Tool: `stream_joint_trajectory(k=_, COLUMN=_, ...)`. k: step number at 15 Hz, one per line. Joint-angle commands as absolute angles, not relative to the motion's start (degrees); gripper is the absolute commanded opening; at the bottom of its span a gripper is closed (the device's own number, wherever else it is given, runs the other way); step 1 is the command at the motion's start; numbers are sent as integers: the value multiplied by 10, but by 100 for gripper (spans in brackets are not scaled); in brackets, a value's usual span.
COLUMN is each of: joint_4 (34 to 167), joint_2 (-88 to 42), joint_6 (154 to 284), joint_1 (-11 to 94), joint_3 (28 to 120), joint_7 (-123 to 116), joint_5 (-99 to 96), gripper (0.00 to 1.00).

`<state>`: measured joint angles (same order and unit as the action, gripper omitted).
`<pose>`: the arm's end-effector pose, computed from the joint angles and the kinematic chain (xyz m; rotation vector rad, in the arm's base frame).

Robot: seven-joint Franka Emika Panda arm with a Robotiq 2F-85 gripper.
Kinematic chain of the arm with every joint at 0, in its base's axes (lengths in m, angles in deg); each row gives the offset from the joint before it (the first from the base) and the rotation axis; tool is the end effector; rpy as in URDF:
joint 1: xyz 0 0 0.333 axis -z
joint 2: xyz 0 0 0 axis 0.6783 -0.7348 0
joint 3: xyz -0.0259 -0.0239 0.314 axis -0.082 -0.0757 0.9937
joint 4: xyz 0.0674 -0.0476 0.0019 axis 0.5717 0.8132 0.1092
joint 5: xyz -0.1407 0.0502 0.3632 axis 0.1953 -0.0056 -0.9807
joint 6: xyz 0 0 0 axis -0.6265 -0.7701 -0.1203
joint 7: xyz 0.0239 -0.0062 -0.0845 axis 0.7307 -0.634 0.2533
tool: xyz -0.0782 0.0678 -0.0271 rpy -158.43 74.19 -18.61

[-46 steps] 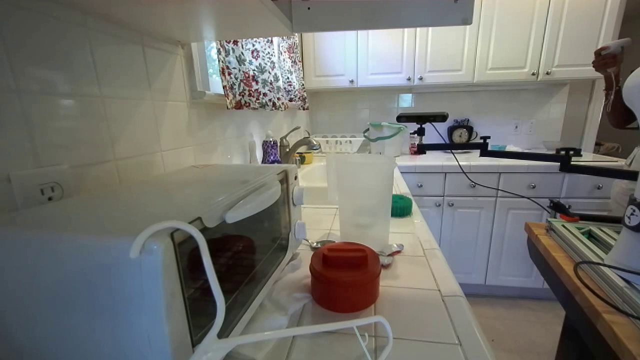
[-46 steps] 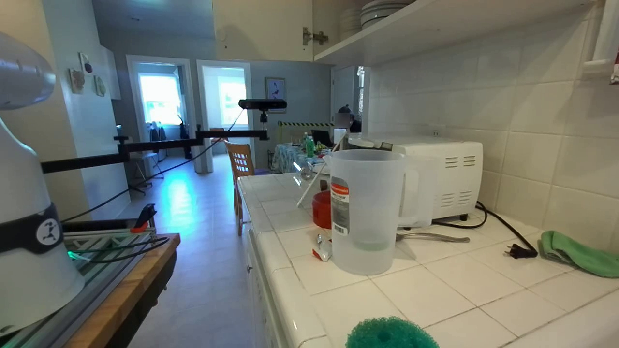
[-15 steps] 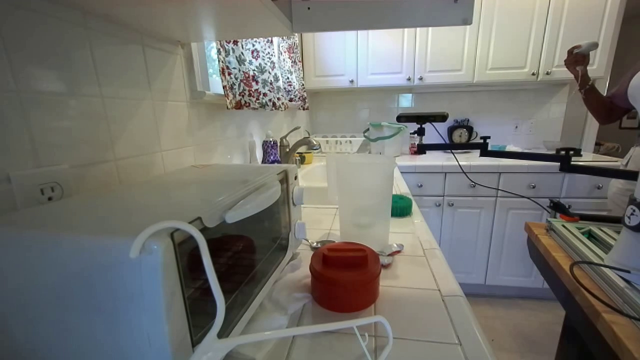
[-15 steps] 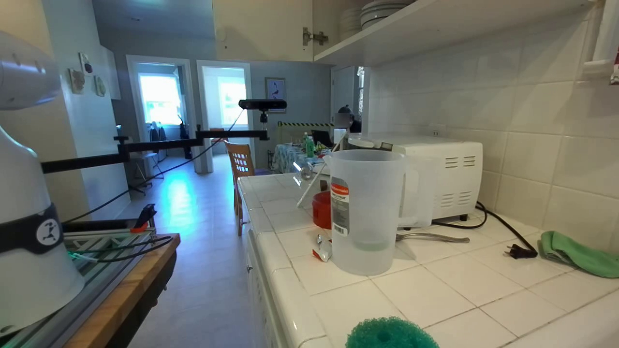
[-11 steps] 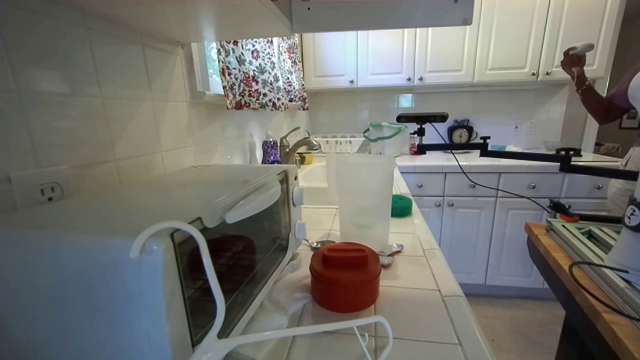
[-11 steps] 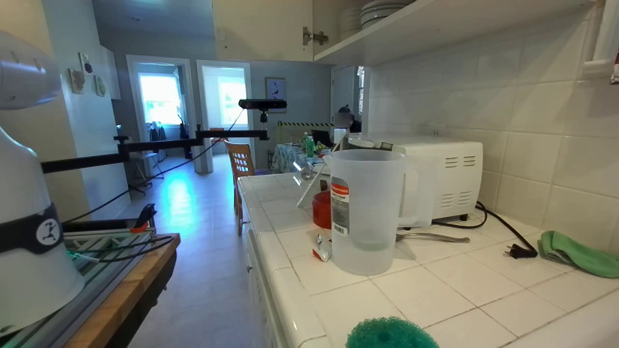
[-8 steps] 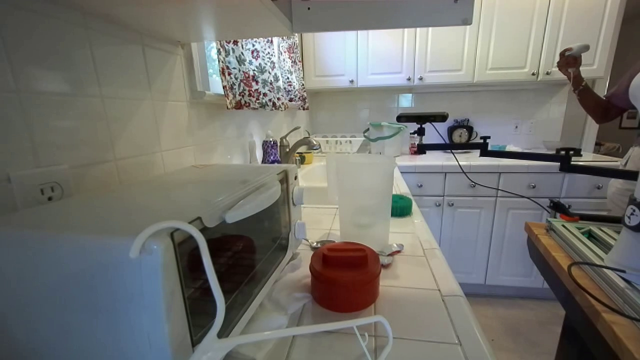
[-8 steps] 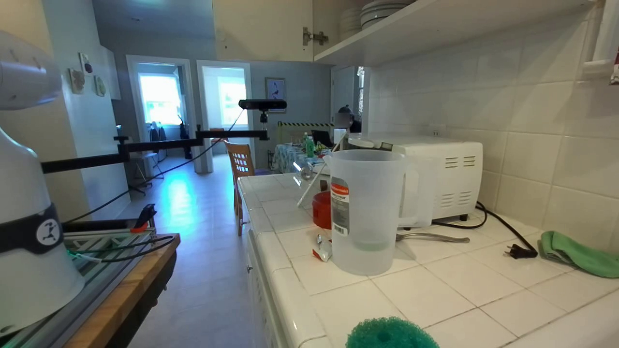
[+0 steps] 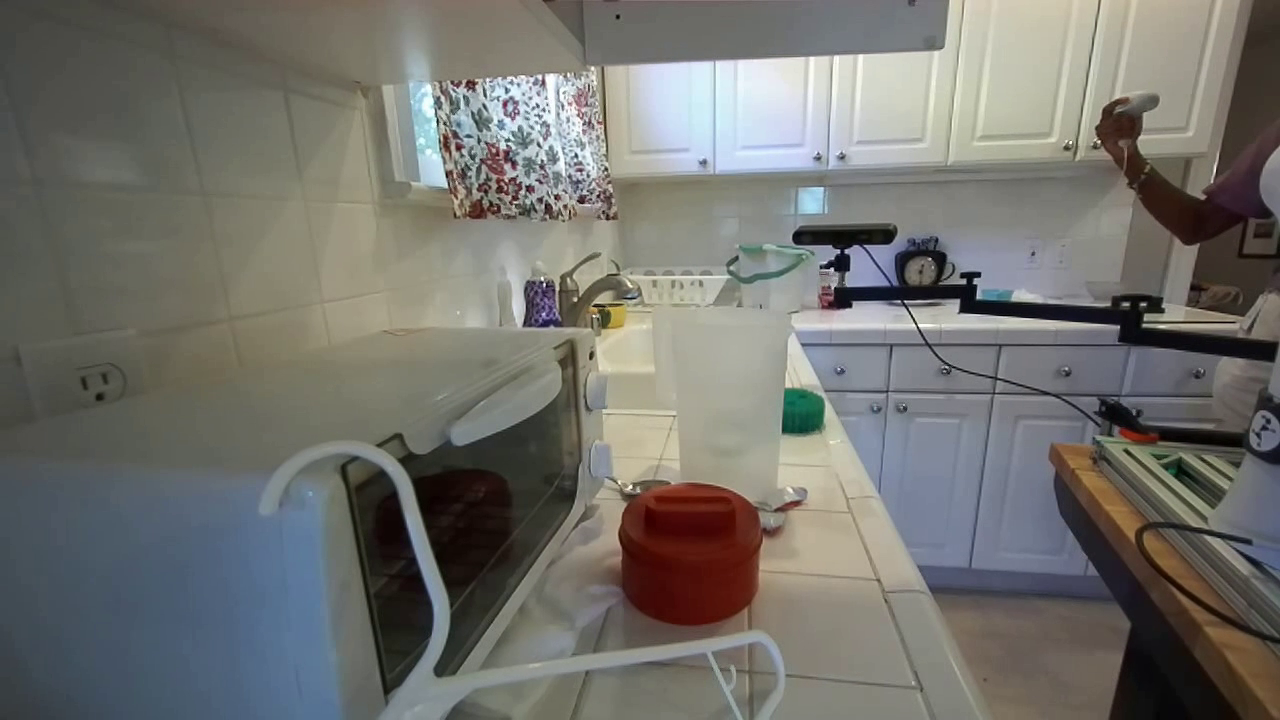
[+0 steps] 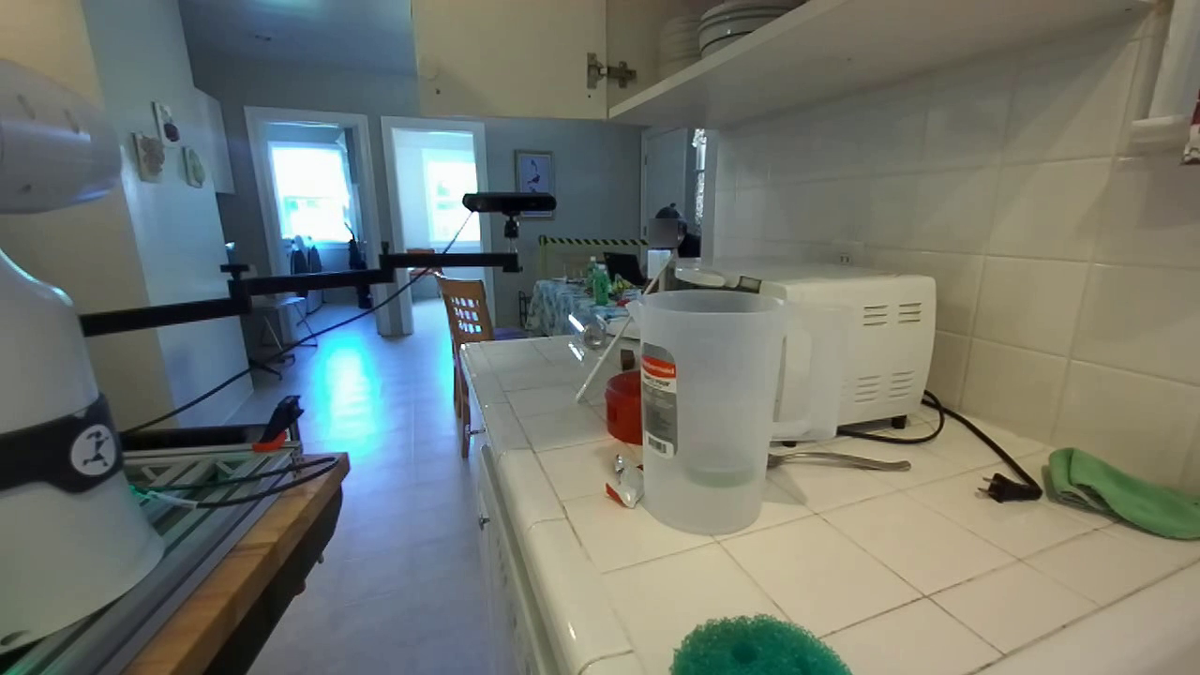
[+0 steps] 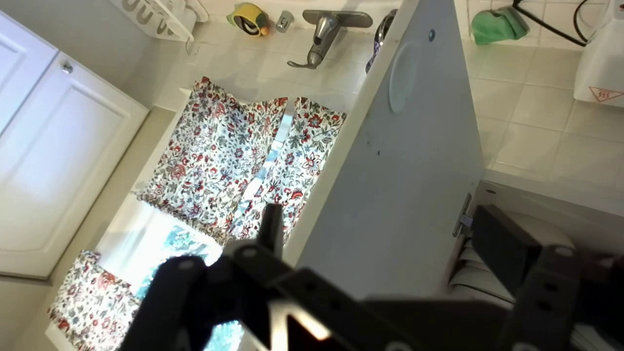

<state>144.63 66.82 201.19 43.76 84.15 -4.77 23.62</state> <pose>0.1635 0.0215 0.7623 2.3138 -0.0400 1.2284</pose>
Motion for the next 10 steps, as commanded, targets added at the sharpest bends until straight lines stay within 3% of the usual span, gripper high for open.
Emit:
stream_joint_trajectory(k=1, joint_4=1464, joint_2=678, joint_6=2054, joint_1=436, joint_3=819, joint_7=2, joint_5=245, gripper=100)
stream_joint_trajectory(k=10, joint_4=1454, joint_2=637, joint_6=2129, joint_1=446, joint_3=779, joint_7=55, joint_5=233, gripper=100)
